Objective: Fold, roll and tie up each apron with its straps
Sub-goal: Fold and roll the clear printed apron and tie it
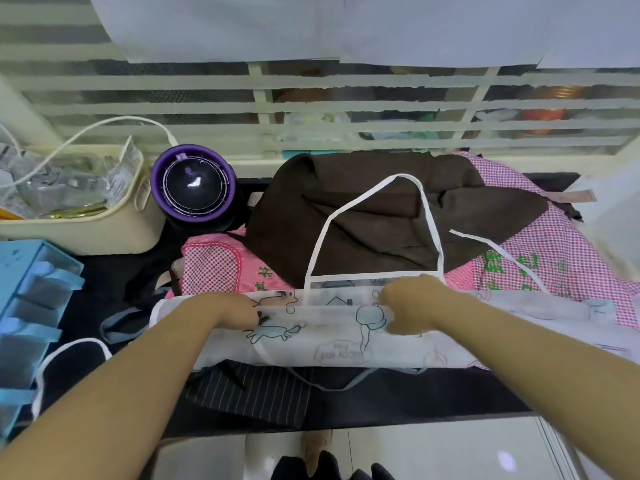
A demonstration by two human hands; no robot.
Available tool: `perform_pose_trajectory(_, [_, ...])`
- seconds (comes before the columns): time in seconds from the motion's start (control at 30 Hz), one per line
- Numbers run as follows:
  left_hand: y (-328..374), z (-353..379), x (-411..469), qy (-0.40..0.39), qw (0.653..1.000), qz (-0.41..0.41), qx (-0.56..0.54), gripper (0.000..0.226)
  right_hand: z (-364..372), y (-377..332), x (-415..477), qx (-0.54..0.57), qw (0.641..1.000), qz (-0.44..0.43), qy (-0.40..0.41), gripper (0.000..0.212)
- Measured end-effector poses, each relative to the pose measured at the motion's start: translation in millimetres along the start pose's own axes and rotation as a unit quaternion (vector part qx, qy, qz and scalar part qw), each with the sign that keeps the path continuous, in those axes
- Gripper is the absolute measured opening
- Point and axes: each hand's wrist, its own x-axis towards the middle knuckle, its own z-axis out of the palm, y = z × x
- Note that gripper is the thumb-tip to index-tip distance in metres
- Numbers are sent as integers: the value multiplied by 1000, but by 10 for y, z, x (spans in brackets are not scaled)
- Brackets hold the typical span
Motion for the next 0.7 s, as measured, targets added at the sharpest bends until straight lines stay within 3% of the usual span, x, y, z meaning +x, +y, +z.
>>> perform_pose_trajectory(0.07, [-33, -3, 69, 2, 1000, -2, 6, 19, 41, -147, 176, 2, 1000, -23, 14, 9])
perform_pose_trajectory(0.17, [-171, -26, 74, -12, 1000, 15, 3, 15, 104, -125, 428, 81, 997, -10, -2, 23])
perform_pose_trajectory(0.27, [-414, -121, -18, -15, 1000, 14, -5, 39, 161, -103, 593, 114, 993, 17, 11, 31])
perform_pose_trajectory(0.33, [-622, -172, -76, 7, 1000, -5, -4, 20, 183, -140, 641, 112, 993, 37, 20, 32])
perform_pose_trajectory(0.37, [-728, -184, -112, 30, 999, -21, -15, 11, 183, -167, 660, 116, 992, 48, 31, 30])
perform_pose_trajectory(0.47, [-909, -154, -144, 132, 985, -30, -106, 32, 222, -193, 597, 154, 981, 73, 88, 31])
perform_pose_trajectory(0.53, [-944, -88, -121, 225, 962, -41, -146, 34, 335, -217, 527, 171, 966, 89, 170, 37])
perform_pose_trajectory(0.63, [-853, 72, -102, 334, 937, -103, -23, 18, 544, -265, 510, 194, 927, 99, 305, 45])
perform_pose_trajectory(0.7, [-730, 231, -59, 440, 889, -111, 66, 26, 674, -253, 581, 174, 915, 95, 351, 49])
